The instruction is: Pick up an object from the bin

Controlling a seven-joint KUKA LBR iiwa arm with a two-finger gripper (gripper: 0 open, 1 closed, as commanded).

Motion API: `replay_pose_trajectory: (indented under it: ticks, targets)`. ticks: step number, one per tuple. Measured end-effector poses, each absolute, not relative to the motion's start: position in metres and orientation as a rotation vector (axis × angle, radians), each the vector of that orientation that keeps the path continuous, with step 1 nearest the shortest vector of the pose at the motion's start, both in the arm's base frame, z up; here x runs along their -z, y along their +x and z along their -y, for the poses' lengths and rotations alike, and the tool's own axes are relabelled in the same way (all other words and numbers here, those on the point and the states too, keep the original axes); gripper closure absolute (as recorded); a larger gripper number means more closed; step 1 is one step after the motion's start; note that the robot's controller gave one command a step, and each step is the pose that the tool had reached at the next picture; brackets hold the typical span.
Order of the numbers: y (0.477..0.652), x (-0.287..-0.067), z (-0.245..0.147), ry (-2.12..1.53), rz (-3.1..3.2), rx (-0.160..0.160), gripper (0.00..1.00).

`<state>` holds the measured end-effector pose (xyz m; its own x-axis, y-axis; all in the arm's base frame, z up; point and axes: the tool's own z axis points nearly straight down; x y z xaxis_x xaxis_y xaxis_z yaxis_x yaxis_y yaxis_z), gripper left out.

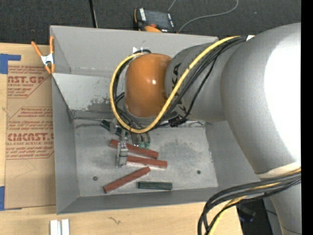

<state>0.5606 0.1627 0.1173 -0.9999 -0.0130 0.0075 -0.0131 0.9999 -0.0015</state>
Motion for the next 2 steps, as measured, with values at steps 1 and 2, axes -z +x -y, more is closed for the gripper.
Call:
replay_pose_trajectory:
  ticks: [1,2]
  targets:
    - [0.5161,-0.0798,-0.0957,-0.180,3.132,-0.002,0.00]
    - [0.5188,-0.0833,-0.0987,-0.173,3.138,0.003,1.00]
